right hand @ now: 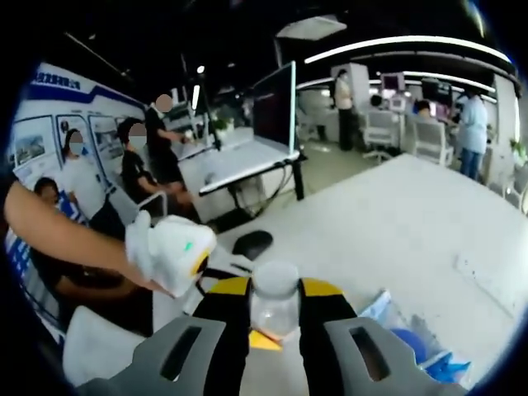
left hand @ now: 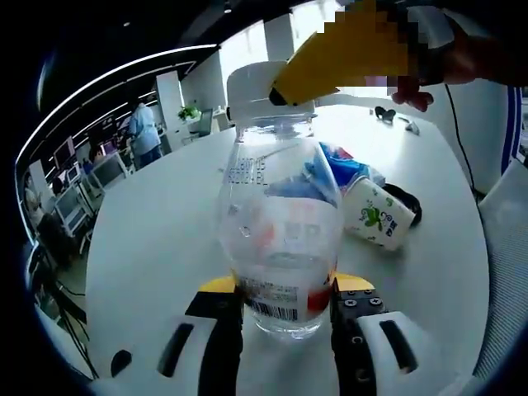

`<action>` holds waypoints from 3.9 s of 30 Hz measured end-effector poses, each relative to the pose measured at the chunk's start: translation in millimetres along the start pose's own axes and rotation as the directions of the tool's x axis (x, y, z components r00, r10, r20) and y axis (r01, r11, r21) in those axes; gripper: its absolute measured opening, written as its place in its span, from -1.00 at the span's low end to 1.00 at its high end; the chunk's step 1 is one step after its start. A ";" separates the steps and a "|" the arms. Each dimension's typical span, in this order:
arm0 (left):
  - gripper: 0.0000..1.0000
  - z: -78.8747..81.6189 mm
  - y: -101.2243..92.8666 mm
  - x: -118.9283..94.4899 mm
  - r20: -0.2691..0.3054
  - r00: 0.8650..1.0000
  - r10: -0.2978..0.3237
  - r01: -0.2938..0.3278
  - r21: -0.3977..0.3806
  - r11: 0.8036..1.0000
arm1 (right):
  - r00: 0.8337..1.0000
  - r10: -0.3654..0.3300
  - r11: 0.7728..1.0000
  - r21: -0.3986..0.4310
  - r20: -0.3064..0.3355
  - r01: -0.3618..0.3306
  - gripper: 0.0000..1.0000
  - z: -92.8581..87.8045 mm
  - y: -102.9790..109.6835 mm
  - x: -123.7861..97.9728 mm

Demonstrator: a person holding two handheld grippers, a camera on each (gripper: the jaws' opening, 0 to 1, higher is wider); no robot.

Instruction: Arrange the tabletop items into an orderly group along one side of the table until the central work area is clear of visible clutter.

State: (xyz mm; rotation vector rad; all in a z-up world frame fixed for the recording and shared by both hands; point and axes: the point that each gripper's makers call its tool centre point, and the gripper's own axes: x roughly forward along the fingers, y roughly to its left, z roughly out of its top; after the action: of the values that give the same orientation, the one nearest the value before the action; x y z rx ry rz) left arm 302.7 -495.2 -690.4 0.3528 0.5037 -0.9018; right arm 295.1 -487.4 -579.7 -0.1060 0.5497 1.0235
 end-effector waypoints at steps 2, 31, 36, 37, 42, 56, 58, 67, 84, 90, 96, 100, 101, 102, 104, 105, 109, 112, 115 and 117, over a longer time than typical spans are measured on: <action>-0.21 -0.8 1.0 -0.3 -0.004 1.000 -0.003 0.003 -0.006 1.000 | 1.000 0.002 1.000 -0.012 0.005 -0.002 -0.64 1.2 1.7 3.1; -0.12 -5.6 13.3 -19.6 -0.006 0.996 0.086 -0.086 -0.041 0.995 | 0.998 -0.002 1.000 -0.015 0.058 0.003 -0.58 15.7 8.6 15.3; -0.14 -9.2 15.0 -22.3 -0.021 0.995 0.096 -0.097 -0.025 0.995 | 0.997 0.008 1.000 -0.030 0.079 -0.005 -0.53 20.5 10.6 6.3; -0.15 -9.2 15.4 -22.8 -0.019 0.995 0.098 -0.099 -0.022 0.995 | 0.996 0.007 1.000 -0.030 0.084 -0.004 -0.52 21.3 10.4 4.2; -0.18 -9.4 18.5 -25.0 -0.028 0.993 0.113 -0.113 -0.011 0.994 | 0.995 -0.003 1.000 -0.027 0.102 0.006 -0.42 22.6 4.4 -4.3; -0.29 -11.5 30.4 -26.4 -0.051 0.985 0.163 -0.163 0.008 0.987 | 0.992 -0.055 0.998 -0.022 0.113 0.058 -0.20 5.3 -17.6 -29.7; -0.30 -11.3 31.7 -26.3 -0.052 0.984 0.170 -0.170 0.011 0.985 | 0.992 -0.065 0.998 -0.012 0.105 0.067 -0.20 0.2 -21.5 -33.2; -0.24 -12.6 36.6 -28.9 -0.057 0.974 0.219 -0.221 -0.022 0.975 | 0.990 -0.094 0.995 -0.027 0.107 0.097 -0.02 -9.8 -28.6 -42.5; 0.06 7.6 26.6 -15.6 -0.007 0.967 0.254 -0.252 -0.162 0.954 | 0.986 -0.131 0.989 -0.059 0.106 0.138 0.21 -29.4 -39.7 -68.9; 0.10 9.5 27.9 -14.5 -0.020 0.954 0.299 -0.297 -0.177 0.938 | 0.984 -0.148 0.986 -0.058 0.101 0.155 0.29 -36.7 -43.6 -76.0; 0.08 10.3 29.1 -11.6 -0.045 0.945 0.323 -0.326 -0.169 0.930 | 0.981 -0.159 0.984 -0.059 0.108 0.166 0.36 -40.2 -44.8 -83.6; 0.07 12.5 27.8 -9.6 -0.053 0.939 0.341 -0.345 -0.174 0.922 | 0.978 -0.168 0.982 -0.064 0.120 0.177 0.46 -43.1 -45.7 -90.0; 0.07 12.5 28.1 -9.3 -0.055 0.936 0.347 -0.351 -0.174 0.920 | 0.978 -0.169 0.982 -0.066 0.123 0.178 0.49 -43.3 -45.4 -91.1; 0.05 12.4 27.4 -8.9 -0.060 0.935 0.349 -0.354 -0.188 0.916 | 0.977 -0.172 0.981 -0.070 0.128 0.182 0.52 -43.3 -45.2 -92.8; 0.04 12.1 27.1 -8.3 -0.064 0.933 0.355 -0.361 -0.210 0.909 | 0.975 -0.173 0.980 -0.077 0.136 0.184 0.59 -42.9 -44.8 -95.0; 0.04 12.1 27.7 -8.2 -0.066 0.929 0.364 -0.370 -0.213 0.904 | 0.975 -0.173 0.980 -0.079 0.138 0.185 0.61 -42.9 -44.4 -96.4; 0.06 11.1 30.4 -6.9 -0.070 0.920 0.386 -0.391 -0.238 0.889 | 0.973 -0.178 0.979 -0.071 0.145 0.190 0.64 -44.0 -44.9 -102.2; 0.02 9.6 31.2 -4.8 -0.080 0.915 0.395 -0.402 -0.243 0.883 | 0.971 -0.187 0.977 -0.070 0.152 0.199 0.67 -45.5 -45.7 -106.3; -0.06 8.4 32.4 -3.5 -0.084 0.910 0.405 -0.412 -0.257 0.874 | 0.968 -0.199 0.976 -0.064 0.153 0.210 0.67 -50.1 -46.3 -113.4; -0.08 4.7 32.3 -2.0 -0.102 0.906 0.411 -0.423 -0.247 0.872 | 0.967 -0.207 0.974 -0.061 0.151 0.218 0.67 -53.9 -47.6 -118.7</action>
State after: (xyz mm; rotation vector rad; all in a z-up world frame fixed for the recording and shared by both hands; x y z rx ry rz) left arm 329.1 -477.7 -682.7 0.2250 0.5562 -0.3979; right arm 266.7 -623.3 -576.9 -0.1550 0.3581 0.8355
